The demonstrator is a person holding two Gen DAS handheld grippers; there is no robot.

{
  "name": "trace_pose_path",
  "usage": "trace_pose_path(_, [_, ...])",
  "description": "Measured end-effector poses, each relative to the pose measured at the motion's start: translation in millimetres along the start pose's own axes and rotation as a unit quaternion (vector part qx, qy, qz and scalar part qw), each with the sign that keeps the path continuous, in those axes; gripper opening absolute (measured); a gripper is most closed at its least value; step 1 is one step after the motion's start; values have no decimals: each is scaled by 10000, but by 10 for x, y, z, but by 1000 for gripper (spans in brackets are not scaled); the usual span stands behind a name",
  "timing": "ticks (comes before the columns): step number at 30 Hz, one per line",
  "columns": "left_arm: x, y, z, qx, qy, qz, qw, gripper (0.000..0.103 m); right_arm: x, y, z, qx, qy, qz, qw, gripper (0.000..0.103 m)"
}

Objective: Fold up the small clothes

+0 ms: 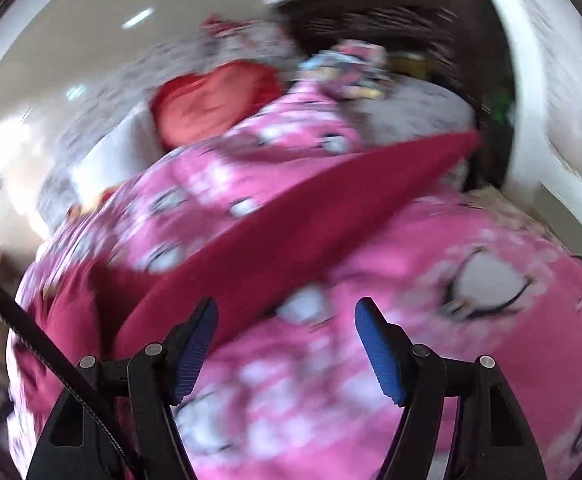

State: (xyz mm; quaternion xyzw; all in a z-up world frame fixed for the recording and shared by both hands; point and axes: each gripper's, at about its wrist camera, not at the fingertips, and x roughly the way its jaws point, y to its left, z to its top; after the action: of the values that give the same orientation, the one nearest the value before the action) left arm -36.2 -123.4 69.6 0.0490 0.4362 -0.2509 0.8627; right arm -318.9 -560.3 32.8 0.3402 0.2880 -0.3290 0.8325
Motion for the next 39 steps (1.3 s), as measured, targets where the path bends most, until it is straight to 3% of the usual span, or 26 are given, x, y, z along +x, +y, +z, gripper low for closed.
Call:
trace_pose_path(5, [122,-136,-22,120,158,39,9998,92,232,-436,280,950,-102,249,9951,71])
trace_pose_path(7, [176,-160,-25,133,226,79,9996,92,339,-494,340,1169,-83,506,9918,43])
trace_pose_path(8, [194,-171,-33,140,257,73,9995,92,412,-506,356,1246,-17,612,9903,11])
trace_pose_path(9, [194,-177,-37,156,262,62,9995,92,461,-530,372,1333,29,642,9890,8])
trace_pose_path(11, [173,-178,-36,218,215,61,9995,92,350,-493,362,1288,-245,763,9884,8])
trace_pose_path(14, [109,-95,-18,160,141,61,9998,92,-111,-239,403,660,-772,820,9914,8])
trace_pose_path(17, [4,91,38,-148,9,-46,9999,92,-610,319,471,-303,-1123,1135,9867,8])
trace_pose_path(20, [-98,289,69,-442,-102,-127,9989,92,-957,1088,430,-1242,-1210,1691,9702,8])
trace_pose_path(23, [-205,521,92,-698,-236,-155,9972,92,-1048,2003,151,-2271,-1017,2194,9434,8])
trace_pose_path(27, [-260,824,104,-1026,-356,-68,9941,92,-750,3105,-628,-3409,-364,2742,8985,7])
trace_pose_path(30, [-224,978,99,-1182,-335,-39,9924,92,-249,3531,-1268,-3796,446,2833,8796,8])
trace_pose_path(32, [-168,1033,90,-1212,-275,-42,9922,92,77,3632,-1589,-4011,996,2671,8706,9])
trace_pose_path(35, [-104,997,83,-1105,-228,-155,9935,92,200,3467,-1730,-3838,1412,2709,8714,38])
trace_pose_path(38, [-82,884,84,-924,-274,-252,9950,92,7,3102,-1563,-3338,1206,2944,8873,65])
trace_pose_path(39, [-74,836,92,-890,-292,-290,9952,92,-74,2993,-1504,-3250,1076,2940,8924,66])
